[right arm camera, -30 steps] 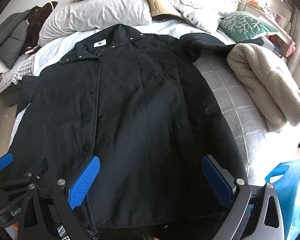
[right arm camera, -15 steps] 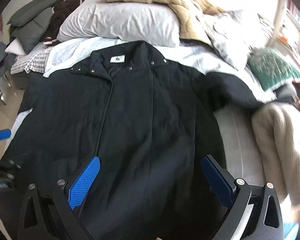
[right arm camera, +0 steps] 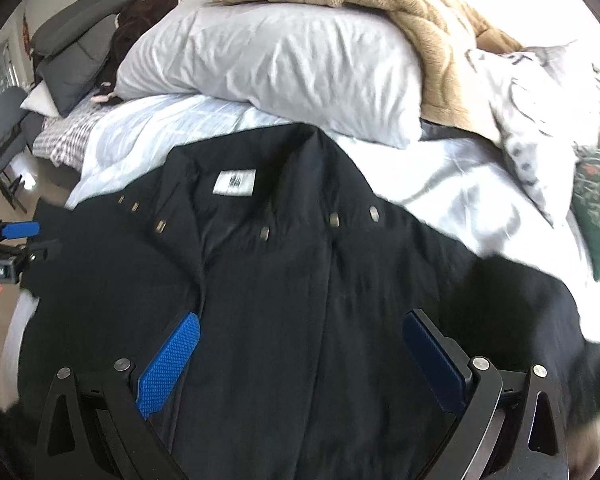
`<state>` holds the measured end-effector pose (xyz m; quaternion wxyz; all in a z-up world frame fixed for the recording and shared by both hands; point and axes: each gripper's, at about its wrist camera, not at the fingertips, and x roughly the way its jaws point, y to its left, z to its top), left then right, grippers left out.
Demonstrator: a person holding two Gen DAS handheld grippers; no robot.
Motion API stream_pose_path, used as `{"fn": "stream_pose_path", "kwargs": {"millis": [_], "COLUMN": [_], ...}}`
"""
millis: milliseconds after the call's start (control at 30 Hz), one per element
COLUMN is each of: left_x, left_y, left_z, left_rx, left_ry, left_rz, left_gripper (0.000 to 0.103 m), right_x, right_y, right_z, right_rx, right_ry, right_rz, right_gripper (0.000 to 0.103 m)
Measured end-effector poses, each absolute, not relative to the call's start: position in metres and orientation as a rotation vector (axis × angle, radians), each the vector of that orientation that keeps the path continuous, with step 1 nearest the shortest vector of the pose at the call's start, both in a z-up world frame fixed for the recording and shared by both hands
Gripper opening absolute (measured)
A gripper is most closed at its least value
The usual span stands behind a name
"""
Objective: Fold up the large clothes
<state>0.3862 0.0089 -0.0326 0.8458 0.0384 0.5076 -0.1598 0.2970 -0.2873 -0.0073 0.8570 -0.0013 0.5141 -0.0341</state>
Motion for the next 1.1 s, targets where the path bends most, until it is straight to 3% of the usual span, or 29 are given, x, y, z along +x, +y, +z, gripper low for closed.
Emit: {"fn": "stream_pose_path", "kwargs": {"millis": [267, 367, 467, 533, 567, 600, 633, 667, 700, 733, 767, 1100], "left_x": [0.499, 0.523, 0.537, 0.538, 0.538, 0.536, 0.534, 0.528, 0.522, 0.518, 0.514, 0.525], "left_y": [-0.032, -0.036, -0.029, -0.027, -0.027, -0.029, -0.033, -0.040, -0.047, -0.052, -0.057, -0.101], "left_z": [-0.075, -0.102, -0.122, -0.124, -0.125, -0.124, -0.122, -0.115, -0.110, -0.101, -0.091, -0.033], "left_rx": [0.061, 0.054, -0.017, -0.068, -0.088, -0.097, -0.085, -0.048, -0.022, -0.014, -0.022, 0.016], "left_ry": [1.017, 1.073, 1.088, 1.075, 1.080, 1.074, 1.059, 1.022, 0.987, 0.949, 0.903, 0.656], "left_rz": [-0.274, -0.236, -0.245, -0.279, -0.296, -0.302, -0.295, -0.270, -0.252, -0.247, -0.242, -0.290], "left_gripper": [0.100, 0.088, 0.085, 0.064, 0.042, 0.026, 0.016, 0.008, 0.007, 0.006, 0.006, 0.006], "right_x": [0.397, 0.419, 0.440, 0.452, 0.458, 0.462, 0.465, 0.464, 0.462, 0.456, 0.451, 0.404], "right_y": [-0.311, -0.321, -0.332, -0.336, -0.338, -0.339, -0.339, -0.339, -0.339, -0.337, -0.335, -0.347], "right_z": [-0.055, -0.074, -0.092, -0.103, -0.110, -0.117, -0.122, -0.128, -0.132, -0.131, -0.129, -0.052], "right_rx": [0.069, 0.095, 0.118, 0.118, 0.111, 0.104, 0.101, 0.104, 0.114, 0.111, 0.083, 0.106], "right_ry": [1.099, 1.103, 1.123, 1.137, 1.152, 1.168, 1.174, 1.174, 1.165, 1.129, 1.095, 0.736], "right_rz": [-0.114, -0.152, -0.175, -0.181, -0.182, -0.184, -0.178, -0.166, -0.165, -0.177, -0.199, -0.420], "right_gripper": [0.103, 0.103, 0.102, 0.101, 0.100, 0.094, 0.071, 0.059, 0.047, 0.021, 0.012, 0.006]}}
